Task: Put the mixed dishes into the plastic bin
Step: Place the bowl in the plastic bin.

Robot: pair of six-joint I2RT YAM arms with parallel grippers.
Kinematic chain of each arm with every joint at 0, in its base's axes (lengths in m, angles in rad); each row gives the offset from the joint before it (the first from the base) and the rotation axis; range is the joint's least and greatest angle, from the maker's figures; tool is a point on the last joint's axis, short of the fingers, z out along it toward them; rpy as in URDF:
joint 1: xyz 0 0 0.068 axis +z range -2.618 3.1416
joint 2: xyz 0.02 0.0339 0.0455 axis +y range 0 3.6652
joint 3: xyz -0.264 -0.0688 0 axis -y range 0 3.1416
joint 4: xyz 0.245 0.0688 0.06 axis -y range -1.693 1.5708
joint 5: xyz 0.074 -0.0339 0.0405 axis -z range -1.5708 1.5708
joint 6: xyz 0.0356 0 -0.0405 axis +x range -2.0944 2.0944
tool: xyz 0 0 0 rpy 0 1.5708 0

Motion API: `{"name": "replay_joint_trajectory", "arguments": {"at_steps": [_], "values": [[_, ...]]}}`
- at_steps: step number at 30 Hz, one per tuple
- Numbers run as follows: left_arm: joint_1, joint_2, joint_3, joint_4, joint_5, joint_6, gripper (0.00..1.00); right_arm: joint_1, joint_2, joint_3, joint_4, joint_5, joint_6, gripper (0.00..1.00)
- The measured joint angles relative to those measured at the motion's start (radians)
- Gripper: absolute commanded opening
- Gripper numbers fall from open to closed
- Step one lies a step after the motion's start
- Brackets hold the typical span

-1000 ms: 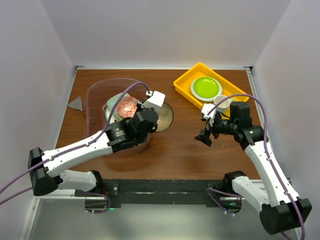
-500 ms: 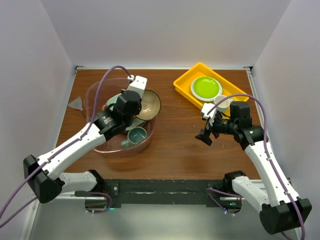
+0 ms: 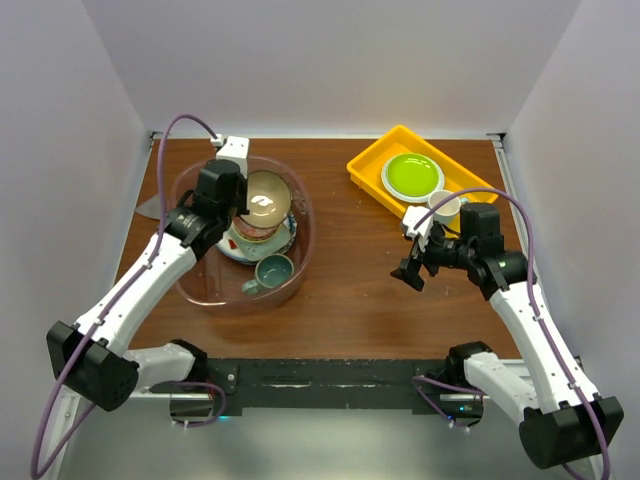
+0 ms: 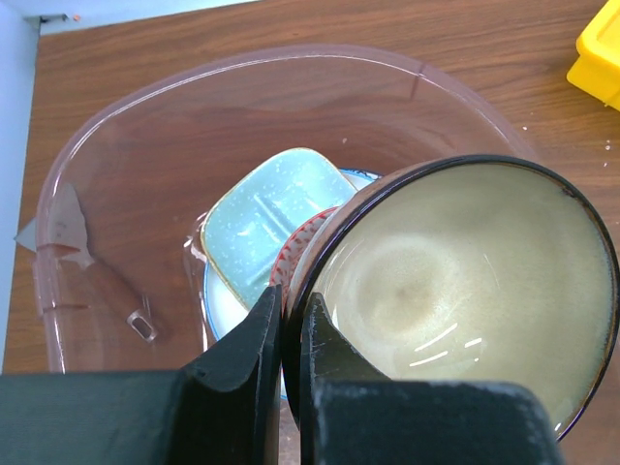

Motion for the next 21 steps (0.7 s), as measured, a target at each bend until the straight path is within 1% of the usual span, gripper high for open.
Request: {"name": "replay_joint_trajectory", "arguments": {"at_steps": [8,15,18,19,21], "values": [[0.111,0.047,0.0,0.006,0.089,-0.021,0.0,0.0,0.001,0.0,0.0,0.0,0.0,0.98],[0.14,0.124,-0.02,0.022,0.139,-0.031,0.0,0.0,0.001,0.0,0.0,0.0,-0.002,0.98],[0.143,0.13,-0.028,0.023,0.148,-0.032,0.04,0.0,0.001,0.0,0.0,0.0,-0.004,0.98],[0.143,0.131,-0.029,0.025,0.15,-0.032,0.08,0.0,0.001,0.0,0.0,0.0,-0.004,0.98],[0.143,0.131,-0.034,0.032,0.152,-0.032,0.12,0.0,0.001,0.0,0.0,0.0,-0.004,0.98]]}}
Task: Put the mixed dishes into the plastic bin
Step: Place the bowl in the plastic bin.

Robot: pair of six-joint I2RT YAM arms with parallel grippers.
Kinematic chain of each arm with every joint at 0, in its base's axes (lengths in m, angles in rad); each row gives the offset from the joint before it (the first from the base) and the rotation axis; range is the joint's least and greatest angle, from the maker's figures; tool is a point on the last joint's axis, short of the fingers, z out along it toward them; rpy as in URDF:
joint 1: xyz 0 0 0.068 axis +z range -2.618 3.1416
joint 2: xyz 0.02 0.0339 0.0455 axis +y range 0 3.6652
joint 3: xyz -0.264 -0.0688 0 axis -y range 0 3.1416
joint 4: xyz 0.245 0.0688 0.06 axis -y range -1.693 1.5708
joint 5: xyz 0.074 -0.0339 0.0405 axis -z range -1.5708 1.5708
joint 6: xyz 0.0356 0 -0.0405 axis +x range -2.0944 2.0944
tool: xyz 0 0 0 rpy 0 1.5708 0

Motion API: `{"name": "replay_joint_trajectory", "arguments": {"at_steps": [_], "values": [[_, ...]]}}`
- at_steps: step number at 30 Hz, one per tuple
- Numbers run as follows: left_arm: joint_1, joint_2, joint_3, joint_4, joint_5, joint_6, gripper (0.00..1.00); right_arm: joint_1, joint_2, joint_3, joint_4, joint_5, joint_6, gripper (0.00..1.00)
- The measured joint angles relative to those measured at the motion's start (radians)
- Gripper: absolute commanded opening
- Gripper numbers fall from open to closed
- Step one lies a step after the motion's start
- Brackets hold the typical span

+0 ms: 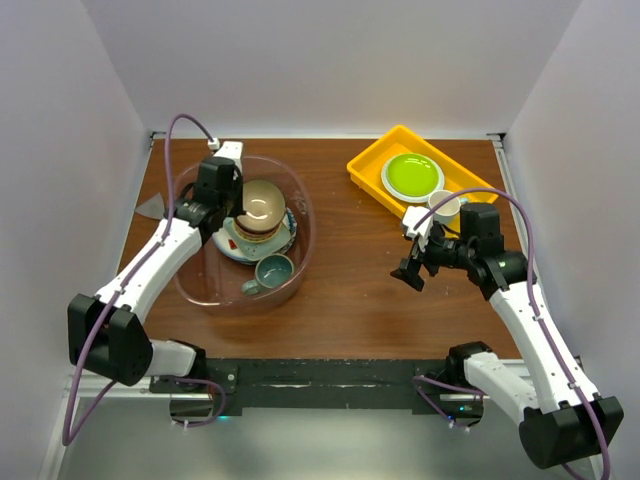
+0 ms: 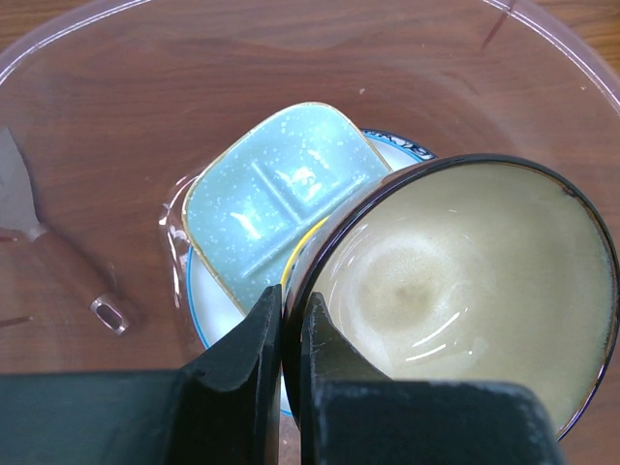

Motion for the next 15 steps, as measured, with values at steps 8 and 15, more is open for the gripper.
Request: {"name": "replay_joint_trajectory", "arguments": {"at_steps": [8,15], "values": [[0.004,-0.002,-0.021,0.041,0.012,-0.011,0.41,0.0,0.0,0.0,0.0,0.0,-0.001,0.98],[0.006,-0.055,-0.022,0.064,0.013,-0.033,0.66,0.0,0.0,0.0,0.0,0.0,-0.001,0.98]]}}
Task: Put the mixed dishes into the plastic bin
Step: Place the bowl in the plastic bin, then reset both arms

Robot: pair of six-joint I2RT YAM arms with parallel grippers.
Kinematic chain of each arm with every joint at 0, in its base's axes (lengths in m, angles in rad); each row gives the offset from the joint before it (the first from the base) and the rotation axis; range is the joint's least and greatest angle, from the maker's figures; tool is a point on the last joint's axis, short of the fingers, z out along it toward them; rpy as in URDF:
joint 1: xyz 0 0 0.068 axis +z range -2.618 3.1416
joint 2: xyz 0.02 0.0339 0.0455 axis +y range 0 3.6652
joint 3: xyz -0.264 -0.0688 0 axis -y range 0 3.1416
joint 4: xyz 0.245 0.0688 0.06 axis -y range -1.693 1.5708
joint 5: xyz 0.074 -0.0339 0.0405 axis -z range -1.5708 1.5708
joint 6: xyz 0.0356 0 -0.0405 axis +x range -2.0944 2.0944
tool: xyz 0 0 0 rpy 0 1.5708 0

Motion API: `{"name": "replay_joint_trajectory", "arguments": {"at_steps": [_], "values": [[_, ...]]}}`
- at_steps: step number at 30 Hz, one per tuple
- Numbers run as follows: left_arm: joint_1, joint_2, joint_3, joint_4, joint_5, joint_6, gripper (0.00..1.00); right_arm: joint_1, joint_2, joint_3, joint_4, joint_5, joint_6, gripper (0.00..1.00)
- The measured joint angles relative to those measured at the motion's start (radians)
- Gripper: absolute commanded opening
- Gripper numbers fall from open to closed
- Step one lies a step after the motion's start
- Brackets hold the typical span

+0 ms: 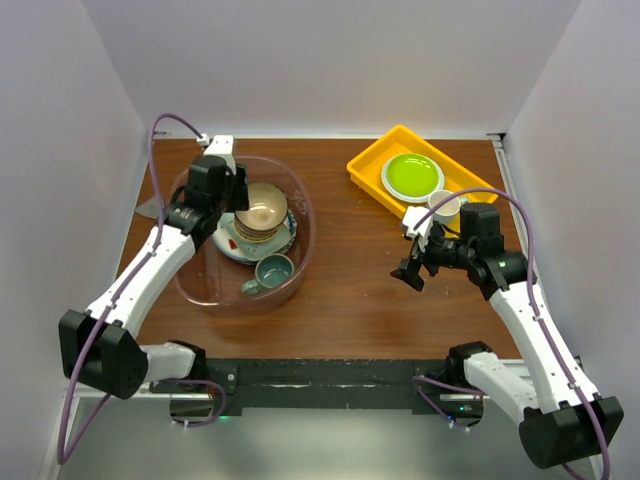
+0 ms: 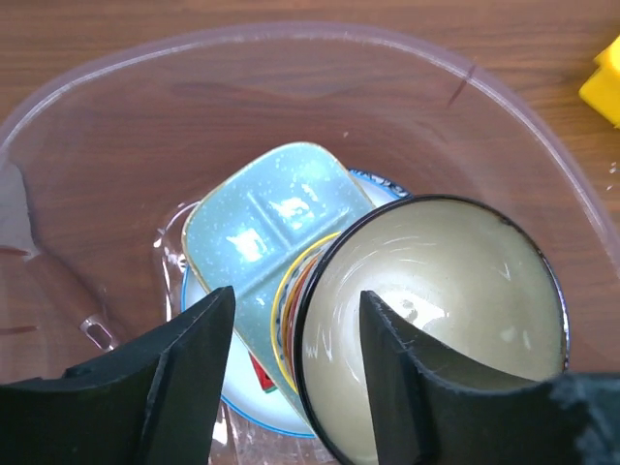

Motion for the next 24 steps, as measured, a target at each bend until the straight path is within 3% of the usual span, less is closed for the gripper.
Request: {"name": "replay_joint_trajectory", "arguments": {"at_steps": [12,24], "values": [[0.0,-0.168,0.004,-0.006,0.04,-0.011,1.0,0.0,0.0,0.0,0.001,0.0,0.002,0.98],[0.001,-0.328,0.031,-0.019,0.103,-0.027,1.0,0.0,0.0,0.0,0.016,0.021,0.018,0.98]]}}
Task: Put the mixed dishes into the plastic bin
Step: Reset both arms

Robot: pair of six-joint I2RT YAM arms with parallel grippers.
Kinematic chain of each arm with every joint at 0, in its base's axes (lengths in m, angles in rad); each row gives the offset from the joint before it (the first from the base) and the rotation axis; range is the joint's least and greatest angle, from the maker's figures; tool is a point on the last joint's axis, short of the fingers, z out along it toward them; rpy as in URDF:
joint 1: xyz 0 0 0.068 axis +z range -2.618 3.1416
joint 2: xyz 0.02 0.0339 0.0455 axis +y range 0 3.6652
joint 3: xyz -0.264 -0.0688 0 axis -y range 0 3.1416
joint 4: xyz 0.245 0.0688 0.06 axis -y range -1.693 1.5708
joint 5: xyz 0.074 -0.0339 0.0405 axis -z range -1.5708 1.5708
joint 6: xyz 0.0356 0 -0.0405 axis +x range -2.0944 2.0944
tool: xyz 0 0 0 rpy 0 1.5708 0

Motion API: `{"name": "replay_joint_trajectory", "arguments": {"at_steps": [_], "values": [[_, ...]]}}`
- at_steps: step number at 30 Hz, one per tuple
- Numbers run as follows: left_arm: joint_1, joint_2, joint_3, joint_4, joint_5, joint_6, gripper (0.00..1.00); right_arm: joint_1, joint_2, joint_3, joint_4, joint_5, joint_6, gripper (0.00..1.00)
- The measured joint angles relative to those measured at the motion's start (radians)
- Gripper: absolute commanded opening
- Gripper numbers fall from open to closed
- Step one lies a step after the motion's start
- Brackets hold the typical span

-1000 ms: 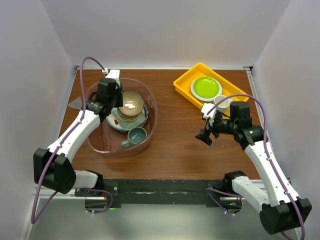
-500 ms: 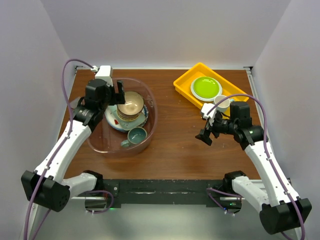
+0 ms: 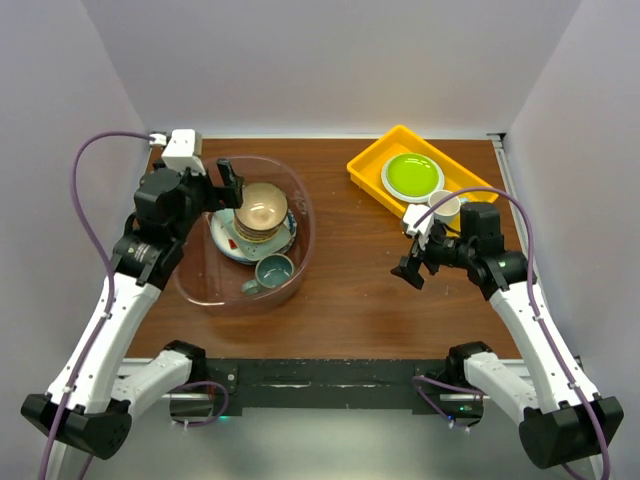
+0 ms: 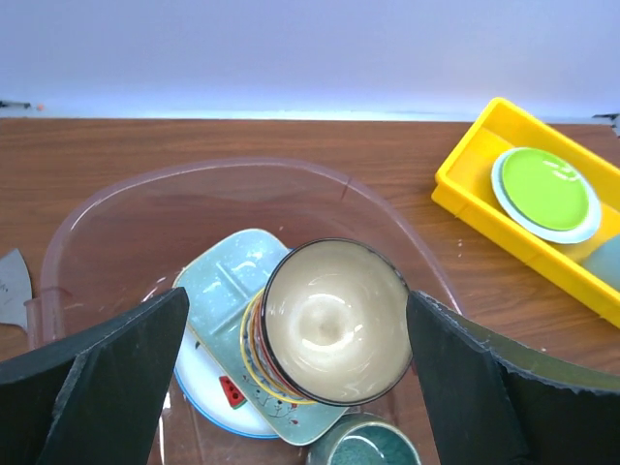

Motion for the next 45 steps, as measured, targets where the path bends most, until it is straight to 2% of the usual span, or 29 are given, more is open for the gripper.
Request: {"name": "replay_joint_trajectory", "arguments": {"at_steps": [11,17,26,32,38,45], "values": [[0.001,-0.116,0.0,-0.018,0.063,-0.019,1.0,-0.011,-0.008,0.006,0.049,0.055,0.077,0.98],[0.003,-0.198,-0.019,-0.034,0.086,-0.024,1.0,-0.012,-0.008,0.085,0.068,0.133,0.181,0.98],[0.003,-0.286,-0.067,-0.066,0.104,-0.026,1.0,-0.013,-0.008,0.167,0.18,0.326,0.433,0.98],[0.003,-0.317,-0.074,-0.077,0.106,-0.025,1.0,-0.013,-0.006,0.22,0.197,0.477,0.571,0.98],[0.003,-0.345,-0.093,-0.094,0.108,-0.026,1.0,-0.013,0.0,0.31,0.2,0.51,0.616,0.98],[0.003,-0.357,-0.095,-0.103,0.112,-0.026,1.0,-0.013,0.0,0.337,0.2,0.522,0.638,0.98]]}}
